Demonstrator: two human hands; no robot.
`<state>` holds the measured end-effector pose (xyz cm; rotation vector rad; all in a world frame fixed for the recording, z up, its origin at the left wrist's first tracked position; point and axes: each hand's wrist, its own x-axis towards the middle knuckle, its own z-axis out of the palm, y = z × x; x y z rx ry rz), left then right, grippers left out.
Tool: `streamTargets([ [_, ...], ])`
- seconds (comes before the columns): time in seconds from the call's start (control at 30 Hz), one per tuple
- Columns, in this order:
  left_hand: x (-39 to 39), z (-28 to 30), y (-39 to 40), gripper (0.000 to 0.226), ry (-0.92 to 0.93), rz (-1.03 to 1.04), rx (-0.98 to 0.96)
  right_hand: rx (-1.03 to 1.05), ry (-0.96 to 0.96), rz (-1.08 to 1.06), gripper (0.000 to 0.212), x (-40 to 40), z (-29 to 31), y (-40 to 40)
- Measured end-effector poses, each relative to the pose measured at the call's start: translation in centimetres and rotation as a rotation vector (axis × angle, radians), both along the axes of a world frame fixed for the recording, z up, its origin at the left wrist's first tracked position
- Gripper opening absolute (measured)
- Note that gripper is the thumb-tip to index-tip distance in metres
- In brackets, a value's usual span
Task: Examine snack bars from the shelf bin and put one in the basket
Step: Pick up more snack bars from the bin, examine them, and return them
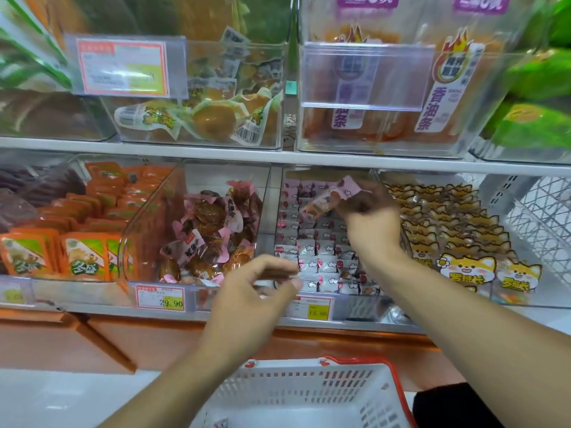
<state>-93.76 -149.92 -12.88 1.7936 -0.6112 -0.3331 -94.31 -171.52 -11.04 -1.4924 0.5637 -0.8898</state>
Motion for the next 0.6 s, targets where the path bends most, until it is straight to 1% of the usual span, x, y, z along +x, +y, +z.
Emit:
streamTargets([
  [0.03, -0.3, -0.2, -0.1, 0.018, -0.243, -0.031, 0.081, -0.045, -0.019, -0.007, 0.030, 0.8, -0.1, -0.4],
  [0.07, -0.7, -0.6, -0.3, 0.027, -0.446, -0.094, 0.178, -0.132, -0.014, -0.011, 0.028, 1.5, -0.2, -0.7],
  [0.1, -0.9, -1.0, -0.6, 0.039, -0.587, -0.166, 0.275, -0.258, 0.029, -0.020, 0.025, 2.3, -0.3, -1.0],
  [0.13, -1.2, -1.6, -0.8, 0.051, -0.652, -0.224, 0.355, -0.391, 0.101, -0.029, 0.022, 3.1, -0.3, -1.1],
  [0.17, -1.3, -2.1, -0.9, 0.061, -0.661, -0.261, 0.427, -0.492, 0.168, -0.040, 0.021, 3.9, -0.5, -1.2],
  [0.23, -1.4, -2.7, -1.1, 0.072, -0.665, -0.300, 0.509, -0.580, 0.251, -0.019, 0.026, 5.0, -0.6, -1.3],
  [0.3, -1.4, -2.9, -1.2, 0.075, -0.682, -0.322, 0.532, -0.650, 0.295, 0.049, 0.031, 5.9, -1.0, -1.3],
  [0.37, -1.2, -2.8, -1.2, 0.076, -0.666, -0.339, 0.536, -0.722, 0.330, 0.080, 0.030, 6.6, -1.1, -1.7],
  [0.47, -0.9, -2.8, -1.2, 0.077, -0.671, -0.348, 0.554, -0.704, 0.368, 0.045, 0.018, 7.6, -0.8, -2.6],
  [0.53, -0.9, -2.8, -1.3, 0.076, -0.663, -0.350, 0.551, -0.667, 0.398, 0.043, 0.019, 8.0, -0.5, -3.2],
  [0.6, -1.0, -2.8, -1.3, 0.075, -0.655, -0.356, 0.543, -0.681, 0.453, 0.105, 0.018, 8.2, -0.3, -4.0],
])
